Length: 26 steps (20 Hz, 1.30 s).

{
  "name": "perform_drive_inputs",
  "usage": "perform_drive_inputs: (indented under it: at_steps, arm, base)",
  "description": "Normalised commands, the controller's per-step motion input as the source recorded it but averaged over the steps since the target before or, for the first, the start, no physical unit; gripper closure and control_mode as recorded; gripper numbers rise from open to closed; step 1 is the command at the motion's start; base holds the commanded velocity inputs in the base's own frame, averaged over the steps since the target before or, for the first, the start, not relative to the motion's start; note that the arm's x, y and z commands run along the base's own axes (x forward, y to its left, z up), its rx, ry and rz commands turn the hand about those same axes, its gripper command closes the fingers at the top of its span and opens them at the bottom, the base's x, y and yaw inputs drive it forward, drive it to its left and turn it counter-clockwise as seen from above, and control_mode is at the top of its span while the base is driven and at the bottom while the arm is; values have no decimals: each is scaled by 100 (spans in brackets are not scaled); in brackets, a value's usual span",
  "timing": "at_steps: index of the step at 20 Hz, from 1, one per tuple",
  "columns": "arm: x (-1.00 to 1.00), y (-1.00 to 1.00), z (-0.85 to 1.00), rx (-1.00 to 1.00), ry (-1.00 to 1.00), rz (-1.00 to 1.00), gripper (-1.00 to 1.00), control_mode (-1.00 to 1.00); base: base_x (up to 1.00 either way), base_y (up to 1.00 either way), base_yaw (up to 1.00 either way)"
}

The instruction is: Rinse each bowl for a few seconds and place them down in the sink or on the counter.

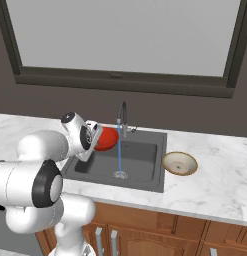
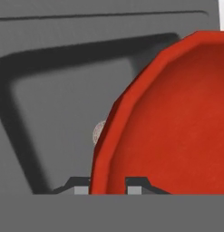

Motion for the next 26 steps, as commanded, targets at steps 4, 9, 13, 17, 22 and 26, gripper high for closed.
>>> perform_drive_inputs:
  at_steps: [4, 9, 13, 17, 22, 26]
  arm:
    - [15, -6, -9, 0, 0, 0, 100, -100]
    - [15, -7, -10, 0, 0, 0, 100, -100]
    - [18, -4, -12, 0, 0, 0, 100, -100]
    - [20, -4, -14, 0, 0, 0, 100, -100]
    - [8, 0, -5, -1, 0, 0, 100, -100]
    - [-3, 14, 1, -6, -4, -2, 100, -100]
  base:
    - [0, 0, 0]
    - [0, 0, 0]
    - [0, 0, 0]
    - [0, 0, 0]
    - [0, 0, 0]
    - [0, 0, 0]
